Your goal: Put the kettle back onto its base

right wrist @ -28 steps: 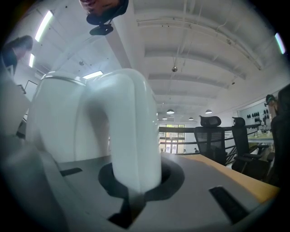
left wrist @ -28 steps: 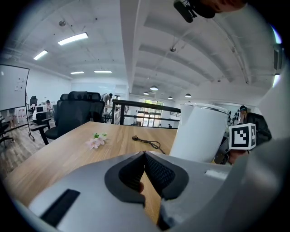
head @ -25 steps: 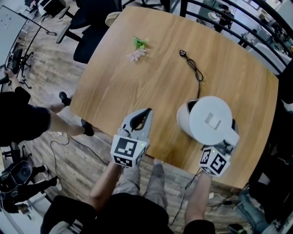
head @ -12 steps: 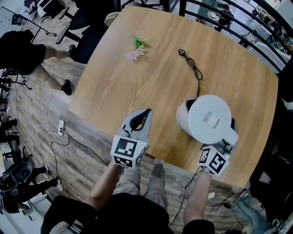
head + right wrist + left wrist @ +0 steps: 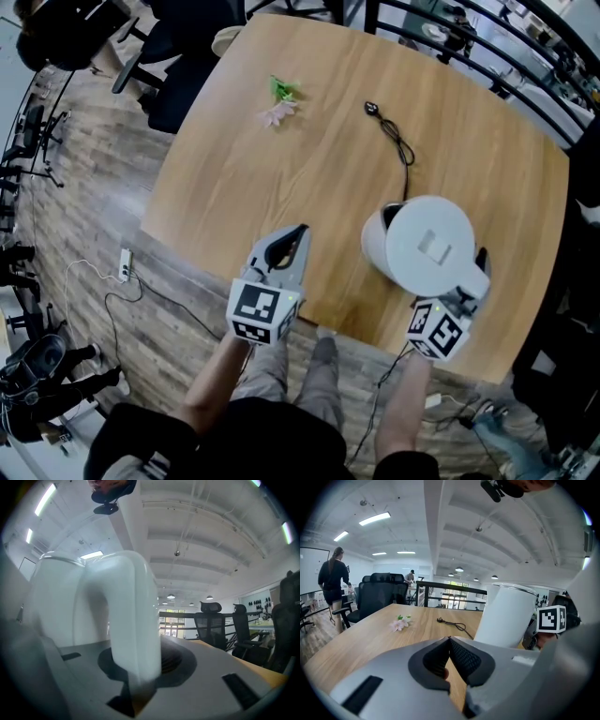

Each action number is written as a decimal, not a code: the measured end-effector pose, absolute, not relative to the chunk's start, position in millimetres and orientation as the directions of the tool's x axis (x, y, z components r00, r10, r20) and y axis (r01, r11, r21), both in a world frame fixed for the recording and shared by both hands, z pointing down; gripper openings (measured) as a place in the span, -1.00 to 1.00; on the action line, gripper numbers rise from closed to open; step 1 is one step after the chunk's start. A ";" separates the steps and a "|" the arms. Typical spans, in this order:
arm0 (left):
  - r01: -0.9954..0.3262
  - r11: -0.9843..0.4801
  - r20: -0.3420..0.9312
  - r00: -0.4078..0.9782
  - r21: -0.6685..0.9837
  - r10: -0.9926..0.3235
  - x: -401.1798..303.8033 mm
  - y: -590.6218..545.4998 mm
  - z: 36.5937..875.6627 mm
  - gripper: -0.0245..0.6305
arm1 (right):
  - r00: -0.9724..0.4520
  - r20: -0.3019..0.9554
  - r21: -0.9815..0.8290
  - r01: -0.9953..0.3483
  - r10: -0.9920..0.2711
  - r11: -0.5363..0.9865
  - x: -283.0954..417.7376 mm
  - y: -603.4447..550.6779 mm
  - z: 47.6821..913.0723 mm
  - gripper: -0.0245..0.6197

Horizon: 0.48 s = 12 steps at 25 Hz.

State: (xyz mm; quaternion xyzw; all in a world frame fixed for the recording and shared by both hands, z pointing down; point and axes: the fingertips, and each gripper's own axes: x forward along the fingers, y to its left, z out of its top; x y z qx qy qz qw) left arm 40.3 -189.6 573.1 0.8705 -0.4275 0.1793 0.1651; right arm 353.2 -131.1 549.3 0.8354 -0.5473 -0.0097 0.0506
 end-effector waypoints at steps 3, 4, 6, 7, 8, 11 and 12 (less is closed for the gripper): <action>-0.803 -0.580 0.457 0.572 0.138 -0.682 39.7 -190.1 574.4 -0.92 | 0.413 0.041 0.103 -0.907 -0.910 -0.408 354.9 -130.6 548.6 -0.59; -0.802 -0.581 0.458 0.573 0.140 -0.680 39.7 -190.0 574.8 -0.92 | 0.418 0.042 0.104 -0.905 -0.907 -0.412 355.2 -130.3 548.3 -0.57; -0.799 -0.584 0.459 0.575 0.141 -0.677 39.9 -189.5 576.4 -0.92 | 0.427 0.043 0.110 -0.900 -0.903 -0.421 356.0 -129.7 548.1 -0.53; -0.798 -0.586 0.459 0.577 0.140 -0.676 40.1 -189.3 577.7 -0.92 | 0.431 0.043 0.113 -0.898 -0.901 -0.424 356.7 -129.6 548.7 -0.51; -0.797 -0.588 0.459 0.578 0.140 -0.675 40.3 -189.3 578.8 -0.92 | 0.436 0.043 0.116 -0.896 -0.899 -0.429 357.7 -129.4 549.5 -0.49; -0.796 -0.589 0.461 0.578 0.138 -0.673 40.2 -189.1 578.9 -0.92 | 0.455 0.052 0.112 -0.887 -0.889 -0.448 360.5 -128.1 549.9 -0.37; -0.796 -0.589 0.463 0.578 0.138 -0.672 39.6 -188.7 578.6 -0.92 | 0.461 0.057 0.105 -0.885 -0.885 -0.454 360.8 -127.7 549.4 -0.32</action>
